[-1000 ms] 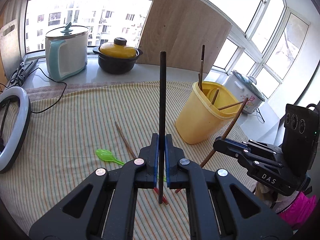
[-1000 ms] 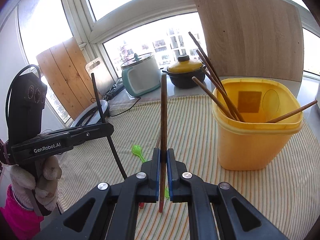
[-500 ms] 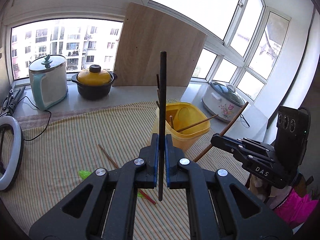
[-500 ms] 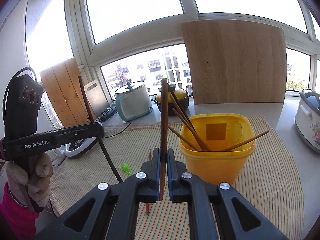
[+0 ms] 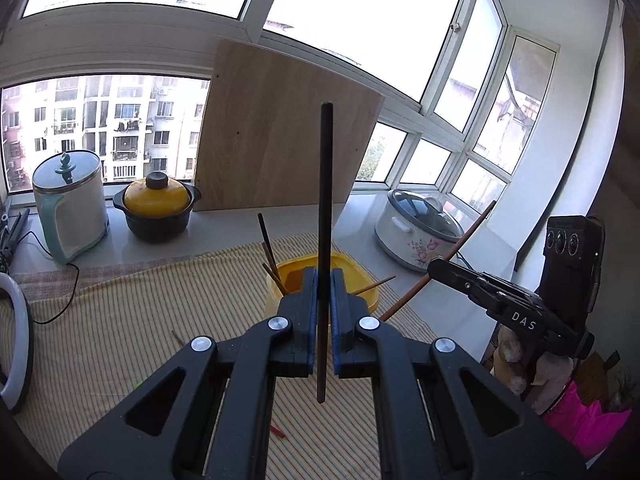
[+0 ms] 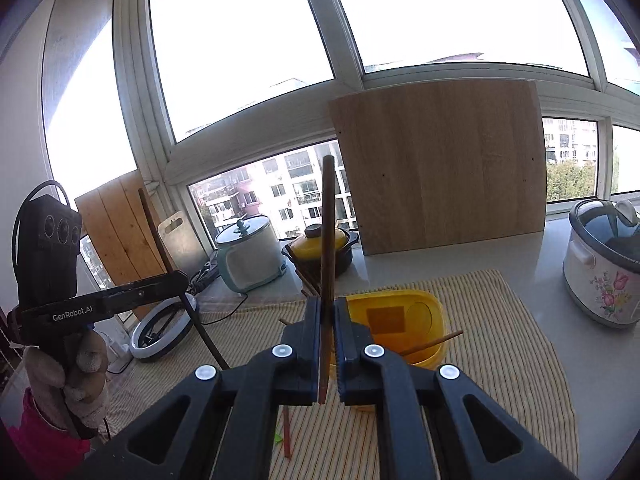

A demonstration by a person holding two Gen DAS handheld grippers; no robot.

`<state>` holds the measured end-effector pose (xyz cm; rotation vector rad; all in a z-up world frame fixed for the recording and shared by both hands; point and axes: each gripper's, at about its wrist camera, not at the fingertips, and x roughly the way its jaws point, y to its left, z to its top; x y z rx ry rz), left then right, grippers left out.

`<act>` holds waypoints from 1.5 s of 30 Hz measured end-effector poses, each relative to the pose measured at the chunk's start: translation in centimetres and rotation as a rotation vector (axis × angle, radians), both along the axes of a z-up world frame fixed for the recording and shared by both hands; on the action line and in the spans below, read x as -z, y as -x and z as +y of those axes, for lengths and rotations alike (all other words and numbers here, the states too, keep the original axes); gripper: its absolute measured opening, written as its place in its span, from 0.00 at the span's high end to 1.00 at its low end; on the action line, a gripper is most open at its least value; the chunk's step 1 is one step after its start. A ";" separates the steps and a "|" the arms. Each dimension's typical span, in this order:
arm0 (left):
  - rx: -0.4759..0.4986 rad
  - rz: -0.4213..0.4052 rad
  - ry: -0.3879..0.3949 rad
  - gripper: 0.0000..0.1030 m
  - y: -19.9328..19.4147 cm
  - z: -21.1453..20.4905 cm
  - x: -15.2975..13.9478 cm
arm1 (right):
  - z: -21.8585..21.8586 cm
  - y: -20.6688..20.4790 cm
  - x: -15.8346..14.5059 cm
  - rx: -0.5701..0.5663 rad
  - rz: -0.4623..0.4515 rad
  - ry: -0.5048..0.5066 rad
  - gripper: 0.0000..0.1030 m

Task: Organize utensils
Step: 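Lower both chopsticks into the yellow container and open both tools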

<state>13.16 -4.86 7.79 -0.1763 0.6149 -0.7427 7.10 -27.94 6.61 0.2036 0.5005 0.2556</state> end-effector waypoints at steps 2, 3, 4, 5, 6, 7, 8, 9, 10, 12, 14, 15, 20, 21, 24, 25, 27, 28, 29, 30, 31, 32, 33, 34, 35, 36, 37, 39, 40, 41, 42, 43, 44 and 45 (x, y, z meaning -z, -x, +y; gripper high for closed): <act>0.002 -0.013 0.006 0.97 -0.2 -0.5 -0.6 | -0.3 0.1 -0.5 0.007 -0.014 0.005 0.96; 0.005 -0.016 0.013 0.97 -0.4 -0.8 -0.9 | -0.5 0.1 -0.8 0.010 -0.018 0.007 0.96; 0.007 -0.018 0.022 0.97 -0.5 -1.1 -1.2 | -0.5 0.0 -1.0 0.012 -0.022 0.010 0.96; 0.008 -0.020 0.030 0.97 -0.7 -1.4 -1.5 | -0.6 -0.1 -1.1 0.014 -0.025 0.011 0.96; 0.006 -0.024 0.035 0.97 -0.9 -1.6 -1.7 | -0.7 -0.1 -1.2 0.017 -0.027 0.011 0.96; 0.004 -0.028 0.039 0.97 -1.1 -1.9 -1.9 | -0.8 -0.2 -1.3 0.018 -0.029 0.011 0.96; 0.003 -0.030 0.041 0.97 -1.3 -2.2 -2.2 | -0.8 -0.3 -1.3 0.020 -0.031 0.012 0.96; 0.003 -0.028 0.044 0.97 -1.5 -2.5 -2.4 | -0.9 -0.3 -1.4 0.023 -0.033 0.013 0.96; 0.004 -0.025 0.047 0.97 -1.8 -2.8 -2.5 | -1.0 -0.3 -1.4 0.024 -0.035 0.013 0.96; 0.002 -0.031 0.042 0.97 -2.3 -3.4 -2.7 | -1.3 -0.5 -1.5 0.029 -0.036 0.011 0.96; -0.007 -0.036 0.035 0.97 -2.8 -4.0 -2.8 | -1.6 -0.6 -1.6 0.035 -0.036 0.005 0.96; -0.005 -0.031 0.041 0.97 -3.1 -4.2 -2.8 | -1.8 -0.8 -1.6 0.040 -0.037 0.003 0.96; -0.040 -0.041 0.040 0.97 -4.6 -5.0 -2.8 | -2.4 -1.3 -1.8 0.063 -0.043 0.011 0.96; -0.047 -0.042 0.038 0.97 -4.8 -5.1 -2.7 | -2.5 -1.4 -1.8 0.065 -0.043 0.013 0.96; -0.056 -0.032 0.037 0.97 -5.6 -5.5 -2.1 | -2.7 -1.8 -1.5 0.072 -0.040 0.018 0.96; -0.065 -0.033 0.025 0.97 -5.8 -5.8 -1.8 | -2.7 -2.0 -1.4 0.074 -0.038 0.019 0.96; -0.072 -0.035 0.008 0.97 -6.1 -6.1 -1.3 | -2.8 -2.2 -1.2 0.078 -0.034 0.019 0.96; -0.074 -0.033 0.004 0.97 -6.2 -6.3 -1.0 | -2.8 -2.4 -1.0 0.082 -0.033 0.024 0.96; -0.075 -0.029 0.005 0.97 -6.3 -6.4 -0.8 | -2.8 -2.5 -0.9 0.086 -0.031 0.031 0.96; -0.075 -0.026 0.007 0.97 -6.4 -6.5 -0.5 | -2.7 -2.7 -0.7 0.089 -0.027 0.036 0.96; -0.077 -0.025 0.005 0.97 -6.4 -6.7 -0.3 | -2.7 -2.8 -0.5 0.088 -0.023 0.038 0.96; -0.081 -0.023 0.002 0.97 -6.5 -6.8 -0.1 | -2.7 -3.1 -0.4 0.088 -0.017 0.040 0.96; -0.083 -0.020 -0.002 0.97 -6.5 -6.9 0.1 | -2.7 -3.2 -0.2 0.089 -0.012 0.043 0.96; -0.084 -0.017 -0.006 0.97 -6.6 -7.1 0.2 | -2.7 -3.3 0.0 0.090 -0.008 0.046 0.96; -0.082 -0.012 -0.009 0.97 -6.7 -7.2 0.4 | -2.7 -3.4 0.2 0.090 -0.004 0.050 0.96; -0.080 -0.008 -0.013 0.97 -6.8 -7.3 0.6 | -2.7 -3.5 0.3 0.089 0.001 0.054 0.96; -0.079 -0.007 -0.017 0.97 -6.9 -7.4 0.8 | -2.7 -3.6 0.6 0.089 0.005 0.060 0.96; -0.077 -0.005 -0.027 0.97 -7.0 -7.6 1.2 | -2.6 -3.9 1.0 0.090 0.017 0.069 0.96; -0.078 -0.002 -0.032 0.97 -7.0 -7.7 1.4 | -2.7 -4.0 1.3 0.091 0.025 0.068 0.96; -0.079 0.002 -0.036 0.97 -7.1 -7.7 1.7 | -2.8 -4.2 1.6 0.090 0.034 0.063 0.96; -0.079 0.006 -0.038 0.97 -7.1 -7.7 1.8 | -2.8 -4.4 2.0 0.090 0.044 0.059 0.96; -0.080 0.010 -0.040 0.97 -7.2 -7.8 2.1 | -2.9 -4.5 2.3 0.091 0.052 0.058 0.96; -0.082 0.014 -0.042 0.97 -7.3 -7.8 2.3 | -2.9 -4.7 2.6 0.092 0.060 0.058 0.96; -0.082 0.020 -0.044 0.97 -7.4 -7.8 2.5 | -3.0 -4.8 2.8 0.092 0.068 0.058 0.96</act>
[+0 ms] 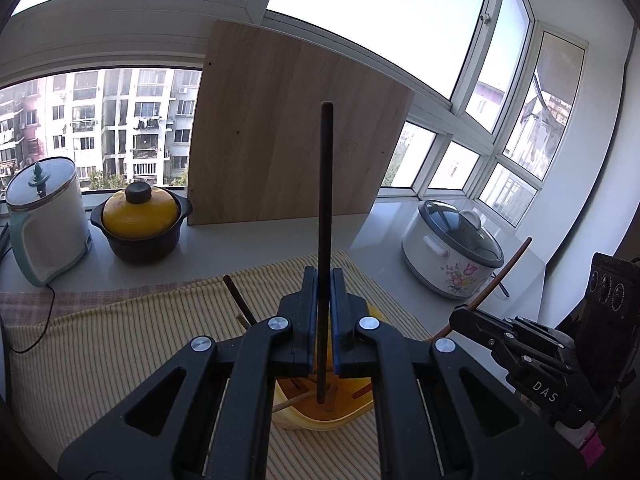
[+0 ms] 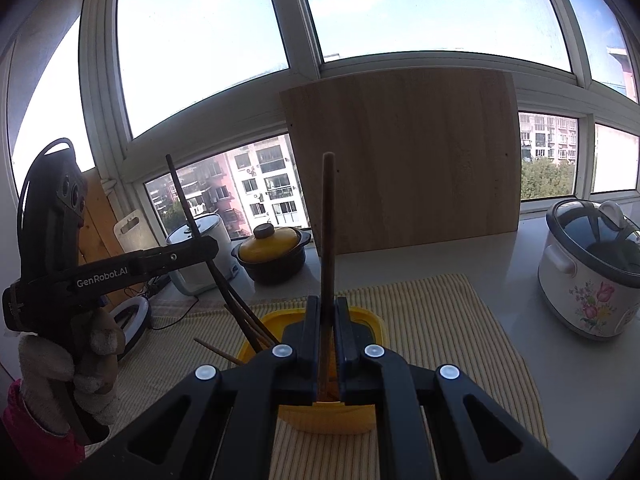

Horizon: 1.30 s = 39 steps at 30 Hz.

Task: Organize utensils
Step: 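Lower both chopsticks into the yellow container and open both tools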

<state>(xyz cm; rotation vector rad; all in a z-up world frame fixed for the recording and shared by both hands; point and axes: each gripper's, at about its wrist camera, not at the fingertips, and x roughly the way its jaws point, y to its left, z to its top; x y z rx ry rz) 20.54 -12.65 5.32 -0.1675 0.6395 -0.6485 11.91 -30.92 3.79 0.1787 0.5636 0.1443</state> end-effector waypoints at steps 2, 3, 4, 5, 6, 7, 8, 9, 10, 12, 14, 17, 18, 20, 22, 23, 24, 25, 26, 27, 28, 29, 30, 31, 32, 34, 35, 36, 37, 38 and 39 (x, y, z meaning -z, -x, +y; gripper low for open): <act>-0.001 0.008 -0.005 0.97 -0.1 -0.1 0.5 | 0.0 -0.3 0.6 0.002 0.013 0.002 0.96; -0.001 0.013 -0.009 0.97 -0.2 -0.2 0.7 | 0.0 -0.4 0.9 0.003 0.019 0.002 0.96; 0.000 0.019 -0.012 0.97 -0.2 -0.3 0.9 | 0.0 -0.5 1.1 0.003 0.025 0.002 0.96; 0.001 0.024 -0.015 0.97 -0.2 -0.4 1.1 | 0.0 -0.6 1.3 0.004 0.031 0.001 0.96; 0.003 0.029 -0.019 0.97 -0.2 -0.5 1.4 | 0.0 -0.7 1.6 0.004 0.037 0.001 0.96; 0.005 0.032 -0.024 0.97 -0.2 -0.7 1.6 | 0.0 -0.8 1.8 0.004 0.042 0.000 0.96; 0.005 0.031 -0.032 0.97 -0.1 -0.8 1.7 | 0.0 -0.8 1.9 0.004 0.047 0.001 0.96; 0.004 0.029 -0.041 0.97 -0.1 -1.0 1.8 | 0.1 -0.8 2.0 0.003 0.050 0.002 0.96; 0.004 0.028 -0.048 0.97 0.0 -1.1 2.0 | 0.1 -0.8 2.1 0.004 0.054 0.003 0.96; 0.009 0.032 -0.053 0.97 0.1 -1.3 2.2 | 0.2 -0.9 2.3 0.005 0.060 0.006 0.95; 0.012 0.033 -0.058 0.97 0.2 -1.5 2.3 | 0.2 -0.8 2.4 0.010 0.063 0.006 0.94; 0.017 0.031 -0.058 0.97 0.3 -1.4 2.3 | 0.2 -0.8 2.5 0.014 0.068 0.003 0.88; 0.018 0.030 -0.059 0.97 0.4 -1.4 2.3 | 0.2 -0.7 2.5 0.013 0.069 0.004 0.82; 0.015 0.029 -0.063 0.97 0.4 -1.3 2.3 | 0.4 -0.6 2.5 0.015 0.067 0.015 0.74; 0.012 0.037 -0.063 0.95 0.3 -1.0 2.5 | 0.6 -0.4 2.4 0.017 0.060 0.022 0.69; 0.010 0.042 -0.060 0.89 0.3 -0.9 2.6 | 0.7 -0.3 2.4 0.018 0.057 0.024 0.67; 0.007 0.046 -0.057 0.86 0.3 -0.7 2.6 | 0.7 -0.2 2.4 0.020 0.055 0.025 0.65; 0.005 0.047 -0.052 0.83 0.4 -0.4 2.6 | 0.8 -0.1 2.4 0.020 0.053 0.024 0.63; 0.004 0.047 -0.048 0.83 0.5 -0.2 2.6 | 0.8 0.0 2.3 0.020 0.049 0.023 0.57; 0.004 0.047 -0.045 0.83 0.6 0.0 2.6 | 1.0 0.3 2.2 0.021 0.043 0.025 0.53; 0.007 0.048 -0.040 0.83 0.7 0.2 2.6 | 1.1 0.5 2.2 0.023 0.039 0.027 0.52; 0.010 0.047 -0.037 0.83 0.8 0.3 2.5 | 1.1 0.5 2.1 0.024 0.036 0.029 0.51; 0.013 0.044 -0.036 0.83 0.9 0.5 2.4 | 1.2 0.6 2.0 0.024 0.034 0.029 0.51; 0.015 0.039 -0.035 0.83 1.1 0.6 2.2 | 1.3 0.7 1.9 0.024 0.031 0.026 0.51; 0.019 0.037 -0.032 0.83 1.4 0.8 2.1 | 1.3 0.8 1.8 0.023 0.028 0.022 0.51; 0.029 0.028 -0.021 0.83 1.8 1.1 1.7 | 1.5 1.2 1.5 0.021 0.020 0.019 0.51; 0.029 0.024 -0.017 0.83 2.0 1.3 1.5 | 1.6 1.3 1.3 0.020 0.015 0.020 0.51; 0.029 0.021 -0.011 0.83 2.2 1.6 1.3 | 1.8 1.5 1.1 0.018 0.009 0.021 0.51; 0.028 0.019 -0.003 0.83 2.3 1.9 1.1 | 1.9 1.7 0.9 0.016 0.004 0.024 0.50; 0.029 0.017 0.006 0.83 2.5 2.2 0.9 | 2.1 1.8 0.8 0.014 0.000 0.025 0.50; 0.029 0.015 0.012 0.83 2.6 2.6 0.7 | 2.2 2.0 0.6 0.012 -0.005 0.023 0.50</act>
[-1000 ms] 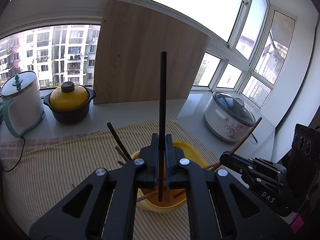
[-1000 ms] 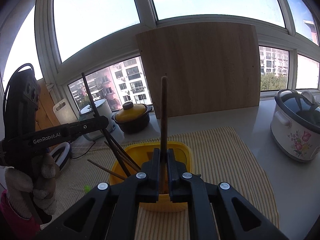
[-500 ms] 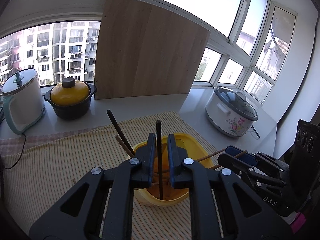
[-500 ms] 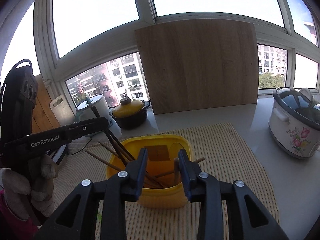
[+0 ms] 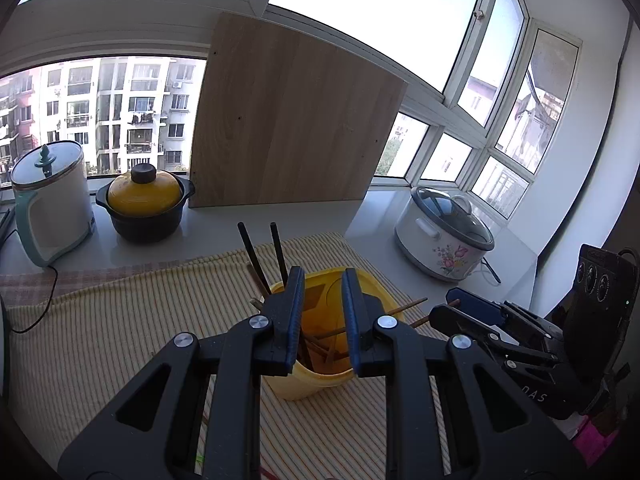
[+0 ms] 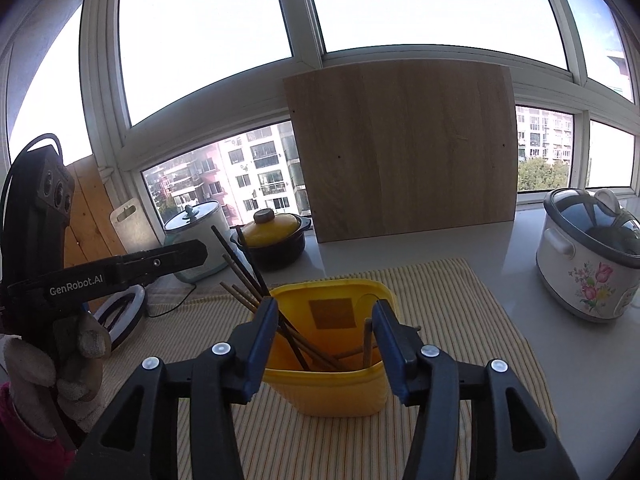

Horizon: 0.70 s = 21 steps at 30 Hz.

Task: Organize utensils
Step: 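Lower both chopsticks into the yellow container and open both tools, then move the left tool to the green spoon while the right tool approaches the red-tipped chopstick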

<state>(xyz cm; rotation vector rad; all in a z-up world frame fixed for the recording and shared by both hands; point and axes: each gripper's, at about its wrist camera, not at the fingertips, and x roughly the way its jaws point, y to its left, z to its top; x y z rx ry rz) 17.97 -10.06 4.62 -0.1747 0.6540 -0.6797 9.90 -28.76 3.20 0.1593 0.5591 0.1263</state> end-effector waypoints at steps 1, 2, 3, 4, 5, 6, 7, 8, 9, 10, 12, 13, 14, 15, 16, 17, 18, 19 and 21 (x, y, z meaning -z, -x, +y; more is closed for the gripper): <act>-0.003 -0.004 0.002 0.83 0.2 0.3 -0.2 | 0.1 0.2 -0.2 -0.003 -0.005 -0.003 0.50; -0.007 -0.010 0.004 0.83 0.4 0.7 -0.4 | 0.3 0.4 -0.4 -0.007 -0.010 -0.007 0.50; -0.010 -0.016 0.006 0.83 0.5 1.2 -0.6 | 0.5 0.6 -0.6 -0.015 -0.015 -0.010 0.50; -0.014 -0.020 0.008 0.83 0.7 1.6 -0.8 | 0.7 0.8 -0.8 -0.023 -0.021 -0.008 0.50; -0.021 -0.024 0.009 0.83 0.9 2.2 -0.8 | 1.0 1.0 -1.1 -0.032 -0.025 -0.004 0.50; -0.029 -0.026 0.007 0.83 1.1 2.8 -0.9 | 1.4 1.2 -1.2 -0.043 -0.029 -0.001 0.50; -0.041 -0.027 0.004 0.83 1.2 3.5 -0.9 | 1.8 1.3 -1.4 -0.053 -0.033 0.003 0.50; -0.054 -0.028 0.001 0.83 1.3 4.2 -0.9 | 2.2 1.5 -1.5 -0.064 -0.035 0.006 0.50; -0.071 -0.026 0.000 0.83 1.3 5.0 -0.9 | 2.6 1.6 -1.6 -0.077 -0.037 0.007 0.50; -0.089 -0.019 -0.001 0.83 1.3 5.7 -0.8 | 3.0 1.7 -1.6 -0.090 -0.036 0.006 0.50; -0.119 0.005 0.005 0.83 1.2 7.3 -0.3 | 3.9 1.9 -1.5 -0.121 -0.030 0.000 0.50; -0.130 0.019 0.002 0.83 1.1 8.1 0.1 | 4.4 1.9 -1.3 -0.138 -0.025 0.001 0.50; -0.143 0.032 -0.011 0.83 1.0 8.7 0.6 | 5.0 1.9 -1.1 -0.157 -0.016 0.005 0.50; -0.157 0.043 -0.028 0.83 1.0 9.3 1.1 | 5.6 1.9 -0.7 -0.175 -0.006 0.010 0.50; -0.170 0.055 -0.047 0.83 0.9 9.9 1.7 | 6.2 1.8 -0.4 -0.191 0.004 0.018 0.50; -0.182 0.070 -0.062 0.83 0.8 10.4 2.4 | 6.8 1.8 0.0 -0.205 0.015 0.027 0.50; -0.194 0.090 -0.078 0.83 0.8 11.0 3.2 | 7.3 1.7 0.4 -0.220 0.027 0.035 0.50; -0.203 0.113 -0.089 0.83 0.7 11.6 4.0 | 7.9 1.6 0.9 -0.237 0.039 0.040 0.50; -0.214 0.165 -0.113 0.83 0.8 12.6 5.8 | 8.9 1.5 1.8 -0.274 0.068 0.050 0.50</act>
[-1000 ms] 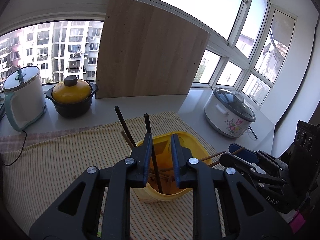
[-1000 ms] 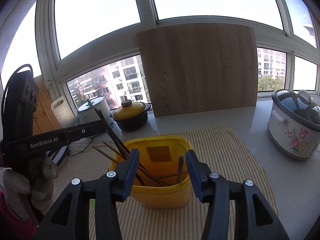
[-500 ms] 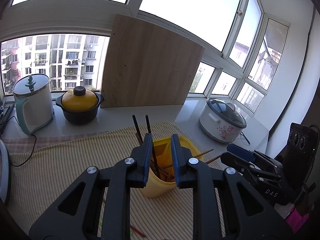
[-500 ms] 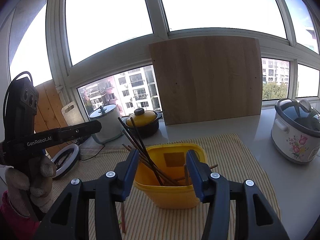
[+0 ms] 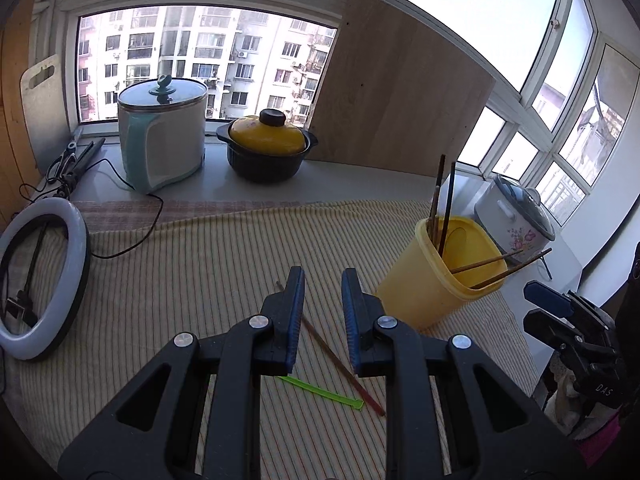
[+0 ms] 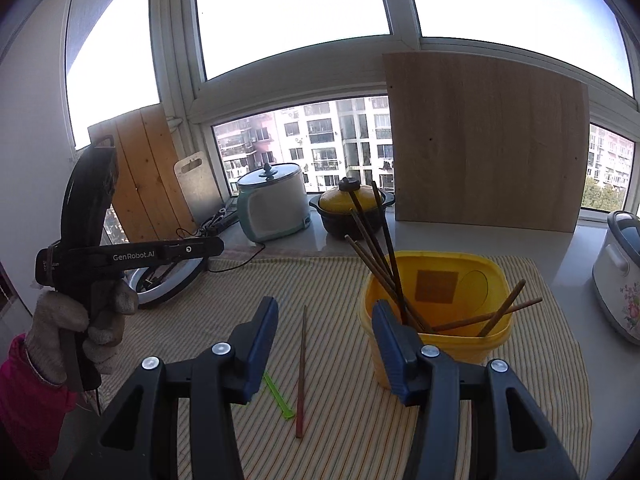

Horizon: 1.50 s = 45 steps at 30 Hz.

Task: Organize utensils
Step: 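Move the left tool to the green spoon while the right tool approaches the red-tipped chopstick, then close the left tool on the green spoon while the right tool grasps the red-tipped chopstick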

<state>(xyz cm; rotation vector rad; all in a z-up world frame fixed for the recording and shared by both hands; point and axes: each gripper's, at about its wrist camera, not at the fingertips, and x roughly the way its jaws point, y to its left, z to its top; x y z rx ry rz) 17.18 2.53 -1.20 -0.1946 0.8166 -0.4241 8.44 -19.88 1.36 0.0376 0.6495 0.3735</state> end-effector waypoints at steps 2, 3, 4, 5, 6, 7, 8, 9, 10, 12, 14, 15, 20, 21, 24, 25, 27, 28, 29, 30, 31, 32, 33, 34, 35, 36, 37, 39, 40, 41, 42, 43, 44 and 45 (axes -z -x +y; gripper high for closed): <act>-0.014 0.058 -0.013 0.83 0.1 1.0 2.0 | 1.0 -0.3 1.1 -0.030 0.028 0.019 0.50; -0.021 0.087 -0.014 0.83 0.2 1.4 3.0 | 1.4 -0.4 1.7 -0.041 0.043 0.027 0.50; -0.026 0.124 -0.013 0.83 0.1 1.7 4.1 | 1.8 -0.7 2.4 -0.052 0.062 0.032 0.50; -0.030 0.159 -0.009 0.83 0.1 2.0 5.2 | 2.1 -1.0 3.0 -0.059 0.084 0.032 0.50; -0.034 0.187 -0.003 0.83 0.2 2.2 6.2 | 2.3 -1.3 3.8 -0.066 0.106 0.032 0.50; -0.042 0.215 0.002 0.83 0.1 2.4 7.1 | 2.5 -1.5 4.5 -0.072 0.127 0.035 0.50; -0.047 0.242 0.011 0.83 0.1 2.5 8.1 | 2.8 -1.8 5.3 -0.075 0.144 0.044 0.51; -0.047 0.272 0.021 0.83 -0.1 2.5 9.1 | 3.1 -1.9 6.1 -0.078 0.159 0.058 0.52; -0.052 0.295 0.026 0.83 -0.2 2.5 10.0 | 3.5 -2.1 6.8 -0.084 0.175 0.075 0.53; -0.063 0.325 0.025 0.83 -0.4 2.6 11.3 | 4.2 -2.5 8.6 -0.103 0.215 0.102 0.58; -0.082 0.348 0.028 0.83 -0.8 2.6 12.4 | 4.7 -2.8 10.0 -0.122 0.255 0.124 0.61; -0.093 0.361 0.038 0.83 -1.0 2.7 12.9 | 5.0 -3.0 10.7 -0.127 0.271 0.137 0.64; -0.127 0.413 0.092 0.83 -1.8 3.2 14.7 | 5.8 -4.5 13.4 -0.132 0.340 0.174 0.66; -0.132 0.415 0.094 0.83 -1.9 3.2 14.9 | 5.9 -4.8 13.8 -0.134 0.351 0.178 0.66; -0.146 0.427 0.110 0.83 -2.3 2.9 15.2 | 6.2 -5.6 14.7 -0.130 0.373 0.193 0.68; -0.148 0.429 0.110 0.83 -2.6 2.8 15.3 | 6.3 -5.8 14.7 -0.127 0.378 0.194 0.69; -0.158 0.430 0.089 0.83 -3.0 2.3 15.4 | 6.3 -6.1 14.9 -0.123 0.382 0.192 0.69; -0.160 0.429 0.075 0.83 -3.2 2.0 15.5 | 6.3 -6.2 14.9 -0.118 0.382 0.193 0.69; -0.164 0.420 0.054 0.83 -3.6 1.6 15.4 | 6.3 -6.3 14.8 -0.114 0.382 0.192 0.69; -0.165 0.415 0.031 0.83 -3.7 1.3 15.2 | 6.3 -6.4 14.8 -0.111 0.383 0.190 0.69; -0.165 0.410 0.012 0.83 -3.9 0.9 15.1 | 6.3 -6.4 14.8 -0.108 0.384 0.186 0.69; -0.161 0.405 -0.007 0.83 -4.0 0.6 15.1 | 6.3 -6.5 14.7 -0.106 0.385 0.182 0.69; -0.158 0.402 -0.026 0.83 -4.2 0.2 15.1 | 6.2 -6.5 14.7 -0.105 0.386 0.180 0.69; -0.155 0.394 -0.049 0.83 -4.2 -0.2 15.0 | 6.2 -6.6 14.7 -0.103 0.386 0.179 0.69; -0.153 0.387 -0.068 0.81 -4.3 -0.5 15.0 | 6.2 -6.7 14.7 -0.101 0.386 0.177 0.69; -0.145 0.381 -0.085 0.79 -4.4 -0.9 14.9 | 6.2 -6.7 14.7 -0.100 0.386 0.175 0.69; -0.138 0.379 -0.096 0.73 -4.6 -1.2 14.9 | 6.2 -6.7 14.7 -0.099 0.387 0.172 0.69; -0.133 0.377 -0.118 0.67 -4.8 -1.9 14.8 | 6.2 -6.8 14.7 -0.096 0.388 0.166 0.69; -0.130 0.372 -0.137 0.65 -4.9 -2.2 14.7 | 6.2 -6.8 14.8 -0.095 0.389 0.163 0.69; -0.127 0.362 -0.167 0.65 -5.0 -2.7 14.7 | 6.2 -6.8 14.8 -0.094 0.389 0.161 0.69; -0.124 0.351 -0.198 0.65 -4.9 -3.0 14.6 | 6.1 -6.7 14.7 -0.092 0.387 0.159 0.69; -0.122 0.338 -0.226 0.65 -4.7 -3.3 14.6 | 6.1 -6.7 14.7 -0.088 0.383 0.156 0.69; -0.119 0.327 -0.249 0.65 -4.7 -3.6 14.7 | 6.0 -6.6 14.6 -0.085 0.381 0.152 0.69; -0.116 0.315 -0.270 0.65 -4.7 -3.9 14.7 | 5.8 -6.5 14.6 -0.082 0.379 0.147 0.69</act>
